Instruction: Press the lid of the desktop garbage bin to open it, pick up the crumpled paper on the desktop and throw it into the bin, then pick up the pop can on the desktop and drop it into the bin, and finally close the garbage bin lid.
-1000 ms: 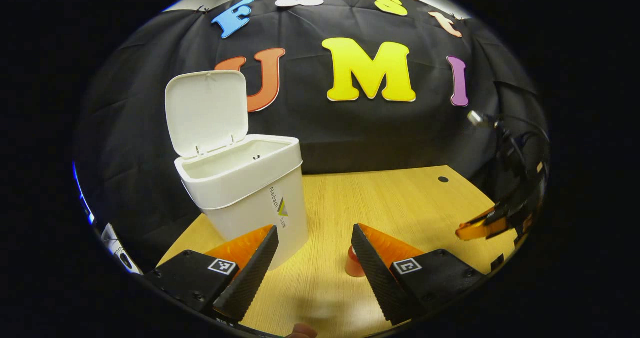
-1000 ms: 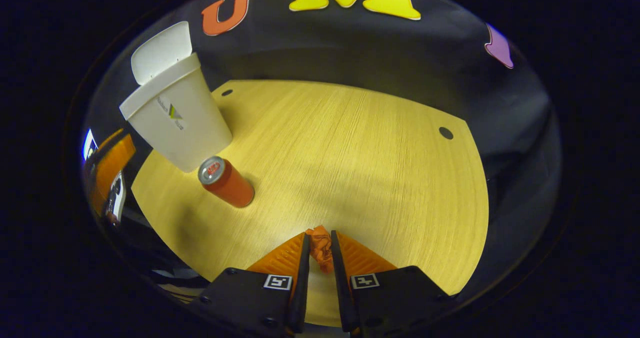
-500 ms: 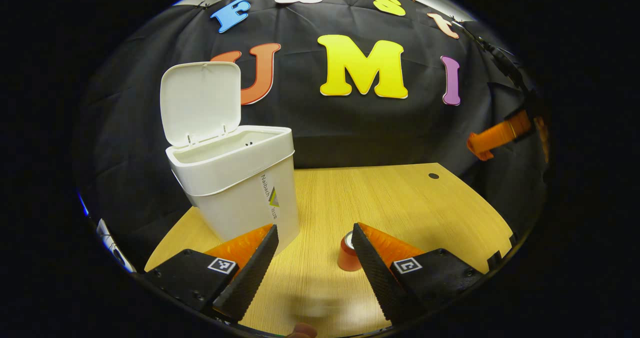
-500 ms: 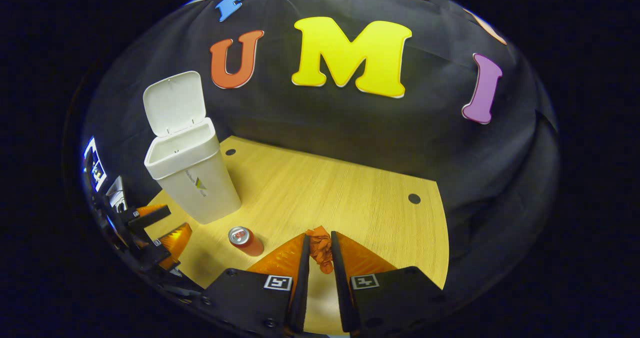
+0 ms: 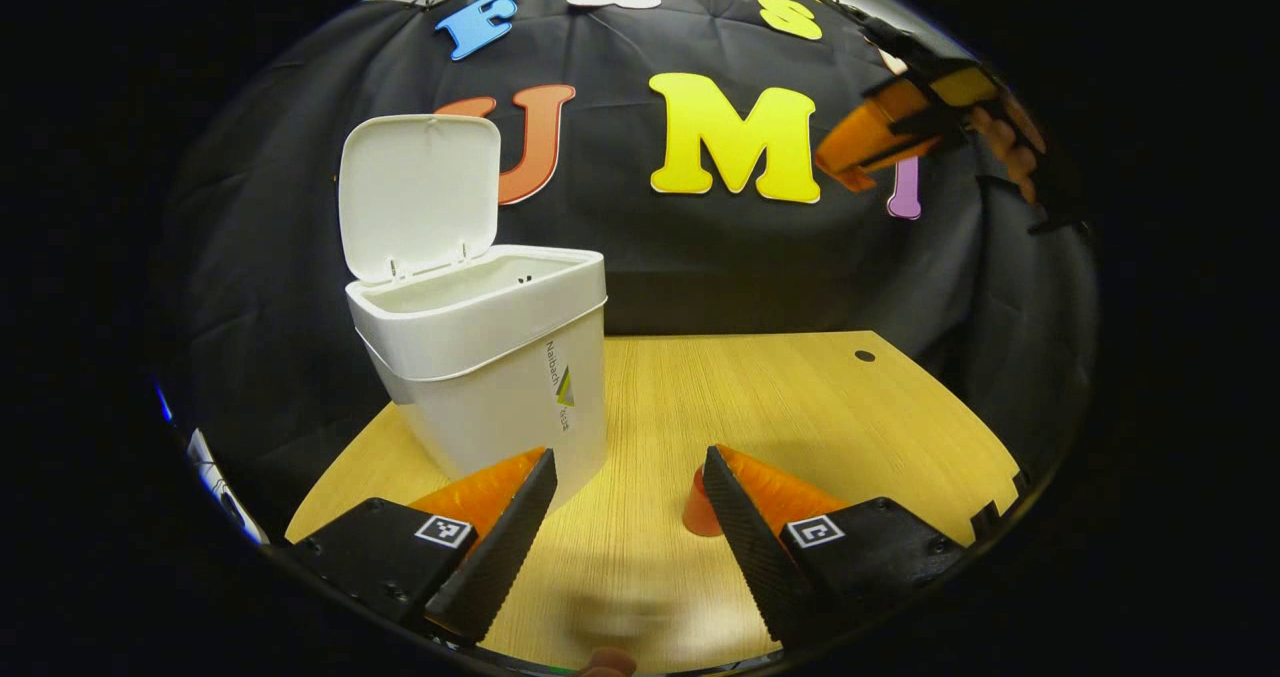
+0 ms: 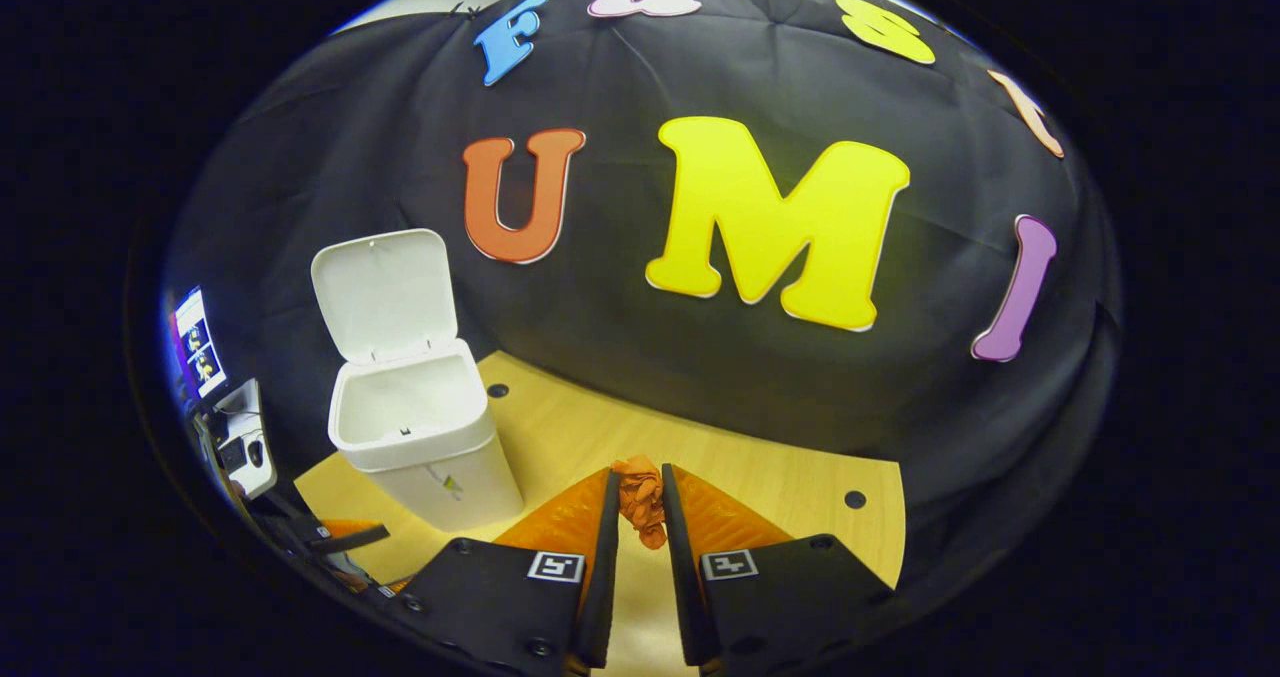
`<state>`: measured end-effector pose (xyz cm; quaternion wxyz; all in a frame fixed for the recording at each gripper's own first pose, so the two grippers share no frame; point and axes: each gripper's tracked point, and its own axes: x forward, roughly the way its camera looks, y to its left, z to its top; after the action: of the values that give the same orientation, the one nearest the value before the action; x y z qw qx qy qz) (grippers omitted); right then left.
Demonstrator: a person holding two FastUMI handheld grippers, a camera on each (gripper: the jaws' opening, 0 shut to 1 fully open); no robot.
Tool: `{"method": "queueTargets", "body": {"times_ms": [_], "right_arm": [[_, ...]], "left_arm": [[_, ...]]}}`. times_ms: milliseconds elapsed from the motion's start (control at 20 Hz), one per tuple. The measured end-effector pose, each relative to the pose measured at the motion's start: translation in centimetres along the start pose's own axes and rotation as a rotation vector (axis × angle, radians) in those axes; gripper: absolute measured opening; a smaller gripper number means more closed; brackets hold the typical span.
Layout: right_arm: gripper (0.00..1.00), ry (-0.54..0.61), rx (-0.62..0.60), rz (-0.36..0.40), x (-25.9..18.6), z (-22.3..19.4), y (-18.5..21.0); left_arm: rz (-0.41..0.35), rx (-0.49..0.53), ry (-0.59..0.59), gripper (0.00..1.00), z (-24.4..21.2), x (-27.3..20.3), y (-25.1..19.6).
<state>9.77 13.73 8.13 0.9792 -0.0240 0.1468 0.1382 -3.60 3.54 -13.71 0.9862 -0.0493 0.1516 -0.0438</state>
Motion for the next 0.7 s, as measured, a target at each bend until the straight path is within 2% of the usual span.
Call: {"method": "queueTargets", "body": {"times_ms": [150,350,650,700], "right_arm": [[0.26,-0.043,-0.005,0.024,2.2,3.2,3.1],[0.28,-0.074,-0.048,0.101,5.1,5.9,9.2],[0.28,-0.055,-0.098,0.258,8.9,6.2,20.4],[0.27,-0.048,-0.107,0.266,9.4,6.0,21.7]], "left_arm": [[-0.035,-0.026,0.009,0.98,-0.1,-0.1,-0.2],[-0.069,-0.032,0.009,0.98,0.0,-0.1,0.1],[-0.089,-0.036,0.006,0.98,0.2,0.5,0.7],[-0.092,-0.032,0.007,0.98,0.2,0.5,0.8]]}}
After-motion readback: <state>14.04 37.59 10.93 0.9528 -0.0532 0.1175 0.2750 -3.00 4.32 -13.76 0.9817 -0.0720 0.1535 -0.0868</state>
